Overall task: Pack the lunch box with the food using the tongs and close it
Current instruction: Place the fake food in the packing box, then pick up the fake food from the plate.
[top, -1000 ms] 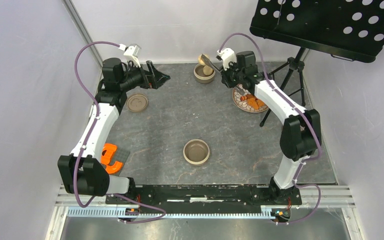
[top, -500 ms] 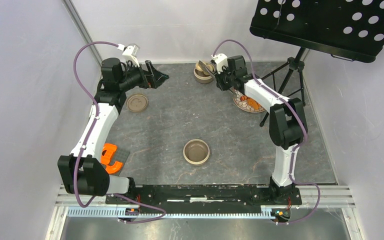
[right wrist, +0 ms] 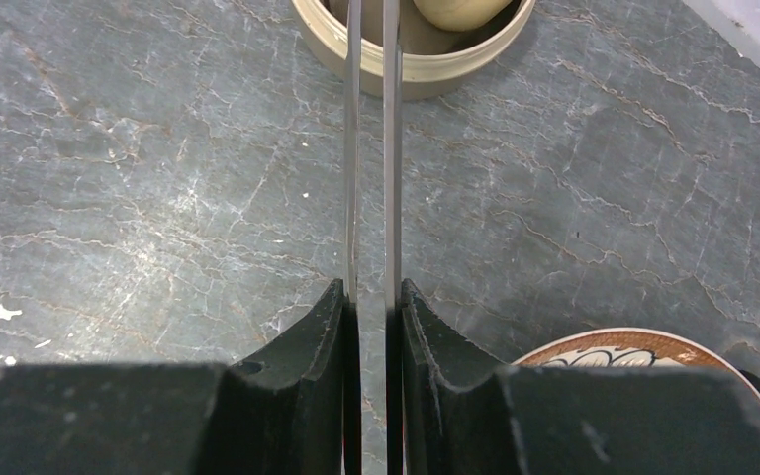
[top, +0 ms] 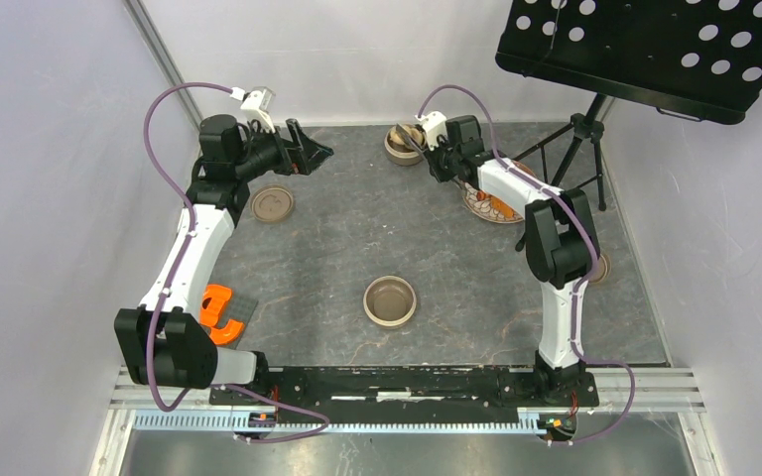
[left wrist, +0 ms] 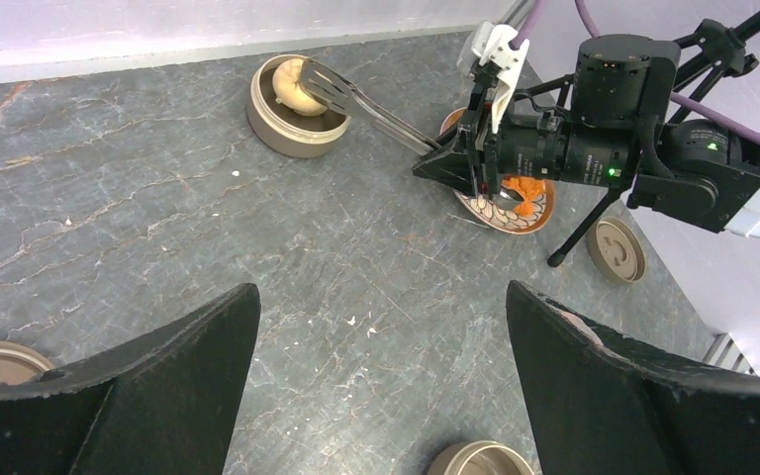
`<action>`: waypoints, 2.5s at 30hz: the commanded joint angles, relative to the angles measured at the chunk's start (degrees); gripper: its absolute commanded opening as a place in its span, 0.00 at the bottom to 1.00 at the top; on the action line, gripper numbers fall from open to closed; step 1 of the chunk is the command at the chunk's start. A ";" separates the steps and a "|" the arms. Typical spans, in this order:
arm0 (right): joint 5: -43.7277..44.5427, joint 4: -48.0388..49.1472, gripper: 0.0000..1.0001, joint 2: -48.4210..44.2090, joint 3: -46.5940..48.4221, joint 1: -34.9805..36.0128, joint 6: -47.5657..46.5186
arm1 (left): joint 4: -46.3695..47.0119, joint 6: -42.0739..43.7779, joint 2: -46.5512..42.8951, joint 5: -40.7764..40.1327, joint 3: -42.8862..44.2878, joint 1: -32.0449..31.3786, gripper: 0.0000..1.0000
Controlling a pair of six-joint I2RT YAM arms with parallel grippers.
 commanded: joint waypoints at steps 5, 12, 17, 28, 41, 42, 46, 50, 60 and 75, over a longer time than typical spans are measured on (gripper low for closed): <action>0.61 4.06 0.03 1.56 2.35 0.25 -1.05 | 0.05 2.01 -0.23 0.04 2.23 0.58 1.00; 0.33 3.44 0.23 1.59 2.36 0.37 -0.82 | -0.39 2.28 0.00 0.13 2.33 0.73 1.00; 0.14 3.07 0.35 0.92 2.32 0.47 -0.78 | -0.31 2.24 0.03 0.22 2.18 0.75 1.00; -0.51 1.28 0.44 -2.70 2.48 0.56 -0.82 | -0.05 2.10 -0.29 0.38 1.88 0.84 1.00; -0.82 -3.45 0.50 -14.40 -2.09 0.47 -5.66 | 0.04 2.36 -0.31 1.17 1.70 0.84 1.00; -0.78 -4.05 0.50 -15.67 -3.17 0.40 -6.38 | 0.04 2.36 -0.27 1.25 1.70 0.83 1.00; -0.95 -7.71 0.50 -20.66 -6.99 -0.31 -8.54 | -0.03 2.75 -0.47 1.53 1.29 0.83 1.00; -1.53 -12.19 0.52 -25.29 -10.35 -1.52 -9.86 | -0.39 3.56 -0.89 1.73 0.75 0.83 1.00; -2.73 -23.13 0.55 -35.06 -18.28 -7.89 -13.03 | -1.08 4.47 -1.71 2.54 -0.40 0.75 1.00; 11.36 -29.62 0.51 -41.62 -27.17 -12.62 -12.58 | -1.48 3.69 -2.88 3.56 -1.10 0.65 1.00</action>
